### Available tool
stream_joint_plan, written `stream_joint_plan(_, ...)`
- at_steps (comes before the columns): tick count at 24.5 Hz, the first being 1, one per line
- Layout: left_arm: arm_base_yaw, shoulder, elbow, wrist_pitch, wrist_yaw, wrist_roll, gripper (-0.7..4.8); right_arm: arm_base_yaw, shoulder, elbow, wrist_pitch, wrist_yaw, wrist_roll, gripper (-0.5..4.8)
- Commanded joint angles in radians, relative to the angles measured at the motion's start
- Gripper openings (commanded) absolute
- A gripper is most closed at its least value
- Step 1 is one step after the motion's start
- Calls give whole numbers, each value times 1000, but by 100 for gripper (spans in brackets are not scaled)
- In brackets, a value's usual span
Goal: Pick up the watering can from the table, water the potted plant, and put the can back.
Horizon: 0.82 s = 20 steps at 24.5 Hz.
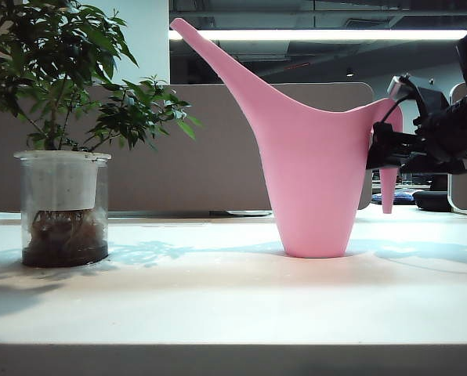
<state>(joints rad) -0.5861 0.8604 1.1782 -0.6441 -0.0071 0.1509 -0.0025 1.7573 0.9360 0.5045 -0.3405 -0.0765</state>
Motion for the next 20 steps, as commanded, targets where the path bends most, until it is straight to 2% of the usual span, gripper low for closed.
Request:
stream_joint_plan(1,0,-12,4,26,-142,-65,-5,0,-9,2,62,-3,-2,427)
stream_joint_plan(3,0,-13,4,44,-178,-65,-5,0,-9,2,63,-3,-2,388)
stream_joint_plan(4,1,-13,4,87,-190,-64,-5,0,-9,2,67,-3,-2,323)
stream_joint_plan(9,5,-11,4,188,-200,-49,-5,0,-9,2,100,-43,-2,183)
stream_joint_plan(10,5,-8,3,187,-214,-40,-5,0,-10,2,112,-43,-2,139)
stream_joint_plan(13,6,-6,3,172,-307,38,-5,0,-14,2,144,-44,-2,105)
stream_joint_plan(17,6,-9,3,166,-334,39,-5,0,-44,3,152,-40,-2,103)
stream_joint_plan(20,32,-8,3,148,-334,32,-5,0,-84,3,161,0,-3,103)
